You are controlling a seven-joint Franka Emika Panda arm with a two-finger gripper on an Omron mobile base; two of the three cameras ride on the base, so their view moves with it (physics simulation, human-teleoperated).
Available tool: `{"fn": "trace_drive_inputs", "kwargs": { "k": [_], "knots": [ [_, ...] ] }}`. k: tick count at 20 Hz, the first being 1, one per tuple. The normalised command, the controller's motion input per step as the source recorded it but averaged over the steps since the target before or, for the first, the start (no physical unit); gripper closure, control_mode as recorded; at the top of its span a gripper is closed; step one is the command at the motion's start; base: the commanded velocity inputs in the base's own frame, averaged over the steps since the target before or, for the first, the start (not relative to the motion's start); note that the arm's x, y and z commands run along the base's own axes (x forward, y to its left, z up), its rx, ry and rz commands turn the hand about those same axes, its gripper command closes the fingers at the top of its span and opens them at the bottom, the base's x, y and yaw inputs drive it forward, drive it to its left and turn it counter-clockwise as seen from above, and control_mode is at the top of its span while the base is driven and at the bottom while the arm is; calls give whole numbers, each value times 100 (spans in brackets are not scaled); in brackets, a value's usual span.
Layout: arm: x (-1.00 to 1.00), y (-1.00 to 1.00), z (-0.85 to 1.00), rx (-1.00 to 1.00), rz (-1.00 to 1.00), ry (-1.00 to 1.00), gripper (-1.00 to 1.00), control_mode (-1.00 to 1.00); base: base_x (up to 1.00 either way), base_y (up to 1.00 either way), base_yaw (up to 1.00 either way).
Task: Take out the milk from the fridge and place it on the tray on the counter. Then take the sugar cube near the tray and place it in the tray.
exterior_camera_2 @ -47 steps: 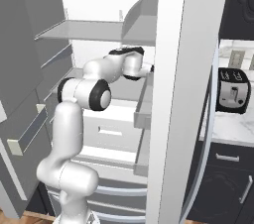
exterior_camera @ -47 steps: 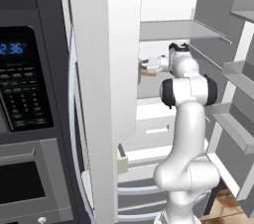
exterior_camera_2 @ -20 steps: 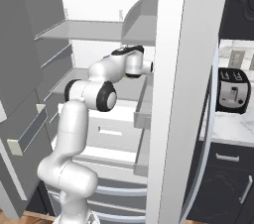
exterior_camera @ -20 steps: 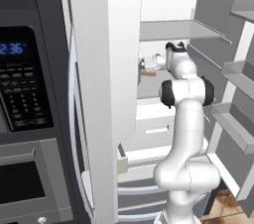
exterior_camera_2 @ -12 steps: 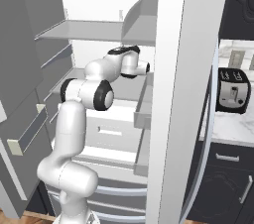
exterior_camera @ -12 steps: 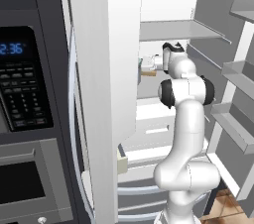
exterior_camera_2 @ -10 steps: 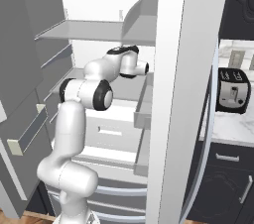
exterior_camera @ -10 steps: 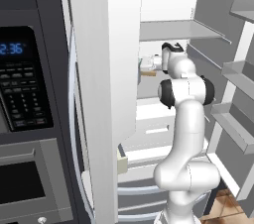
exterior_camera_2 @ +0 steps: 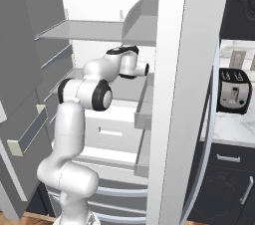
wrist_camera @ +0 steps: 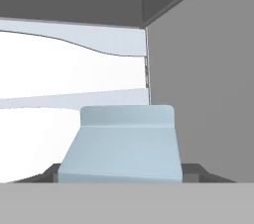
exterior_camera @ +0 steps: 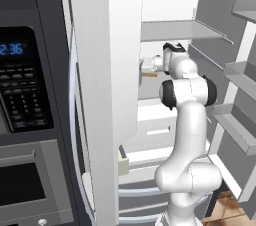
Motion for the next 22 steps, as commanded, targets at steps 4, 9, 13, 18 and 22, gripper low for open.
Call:
{"fn": "trace_drive_inputs", "kwargs": {
  "k": [4, 9, 13, 18, 22],
  "knots": [
    [-91, 1, 27, 0, -1, -11, 100, -100, 0, 0, 0],
    [-100, 31, 67, -3, -6, -17, 100, -100, 0, 0, 0],
    [-100, 31, 67, -6, -12, -6, 100, -100, 0, 0, 0],
    [-100, 25, 62, -5, -14, 0, 100, -100, 0, 0, 0],
    [-100, 21, 65, -8, -16, 0, 100, -100, 0, 0, 0]
  ]
}}
